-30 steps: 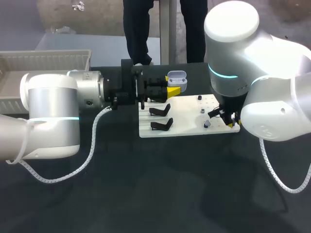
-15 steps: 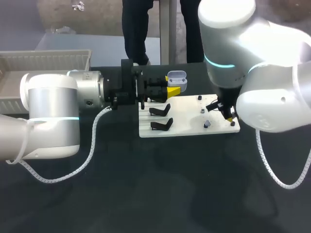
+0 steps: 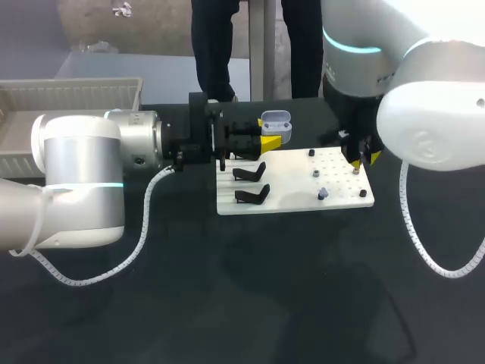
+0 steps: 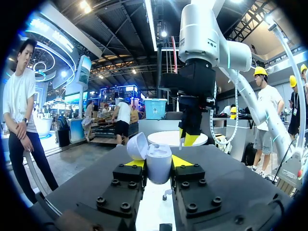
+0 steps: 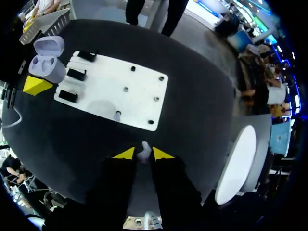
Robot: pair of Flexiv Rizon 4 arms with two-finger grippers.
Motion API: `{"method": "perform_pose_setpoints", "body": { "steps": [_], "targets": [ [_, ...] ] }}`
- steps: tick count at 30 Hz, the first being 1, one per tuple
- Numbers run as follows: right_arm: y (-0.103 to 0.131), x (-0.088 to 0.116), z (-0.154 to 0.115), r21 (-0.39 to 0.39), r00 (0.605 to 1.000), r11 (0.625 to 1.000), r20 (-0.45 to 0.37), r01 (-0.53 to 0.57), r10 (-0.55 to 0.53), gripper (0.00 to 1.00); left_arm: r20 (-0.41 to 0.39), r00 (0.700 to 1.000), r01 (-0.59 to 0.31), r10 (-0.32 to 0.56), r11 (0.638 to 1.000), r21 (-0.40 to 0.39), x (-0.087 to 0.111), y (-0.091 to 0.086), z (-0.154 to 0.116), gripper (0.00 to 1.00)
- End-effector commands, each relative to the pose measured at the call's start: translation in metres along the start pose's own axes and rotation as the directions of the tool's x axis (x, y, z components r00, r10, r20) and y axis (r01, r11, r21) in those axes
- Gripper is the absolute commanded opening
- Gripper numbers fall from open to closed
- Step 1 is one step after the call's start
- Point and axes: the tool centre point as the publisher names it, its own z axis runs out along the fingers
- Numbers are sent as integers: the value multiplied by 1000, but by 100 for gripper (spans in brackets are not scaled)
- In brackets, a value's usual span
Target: Pick up each earbud case from the left stands, insert the matching earbuds, close the lid, and place the case in the box.
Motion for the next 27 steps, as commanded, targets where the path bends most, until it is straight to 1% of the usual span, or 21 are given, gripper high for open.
{"method": "perform_pose_setpoints", "body": {
  "steps": [1, 14, 15, 16, 17, 18, 19, 20, 21, 22, 23, 24, 25, 26, 27],
  "targets": [
    [2, 5, -18, -11, 1000, 1000, 6, -2, 2, 0, 3, 1000, -2, 2, 1000, -3, 0, 0, 0, 0],
    [2, 5, -18, -11, 1000, 1000, 6, -2, 2, 0, 3, 1000, -2, 2, 1000, -3, 0, 0, 0, 0],
    [2, 5, -15, -61, 996, 994, 18, -88, 89, 0, 3, 1000, -2, 2, 1000, -3, 0, 0, 0, 0],
    [3, 3, -14, -60, 988, 987, 24, -148, 149, 0, 3, 1000, -2, 2, 1000, -3, 0, 0, 0, 0],
    [3, 1, -13, 2, 963, 963, -13, -271, 271, 0, 3, 1000, -2, 2, 1000, -3, 0, 0, 0, 0],
    [5, 1, -18, -70, 945, 943, 17, -325, 327, 0, 3, 1000, -2, 2, 1000, -3, 0, 0, 0, 0],
    [4, 0, -21, -29, 897, 896, -17, -443, 443, 0, 3, 1000, -2, 2, 1000, -3, 0, 0, 0, 0],
    [5, 0, -24, -58, 871, 869, -19, -491, 491, 0, 3, 1000, -2, 2, 1000, -3, 0, 0, 0, 0],
    [6, 0, -28, -55, 824, 822, -24, -566, 566, 0, 3, 1000, -2, 2, 1000, -3, 0, 0, 0, 0],
    [7, 1, -32, -36, 791, 790, -34, -612, 611, 0, 3, 1000, -2, 2, 1000, -3, 0, 0, 0, 0],
    [9, 1, -36, -37, 766, 765, -20, -643, 643, 0, 3, 1000, -2, 2, 1000, -3, 0, 0, 0, 0],
    [11, 1, -39, 10, 723, 723, -30, -690, 690, 0, 3, 1000, -2, 2, 1000, -3, 0, 0, 0, 0],
    [14, 0, -43, -8, 708, 708, -43, -706, 705, 0, 3, 1000, -2, 2, 1000, -3, 0, 0, 0, 0],
    [16, 0, -45, 15, 662, 664, -63, -748, 747, 0, 3, 1000, -2, 2, 1000, -3, 0, 0, 0, 0],
    [18, 0, -47, 11, 654, 656, -80, -754, 752, 0, 3, 1000, -2, 2, 1000, -3, 0, 0, 0, 0]
  ]
}}
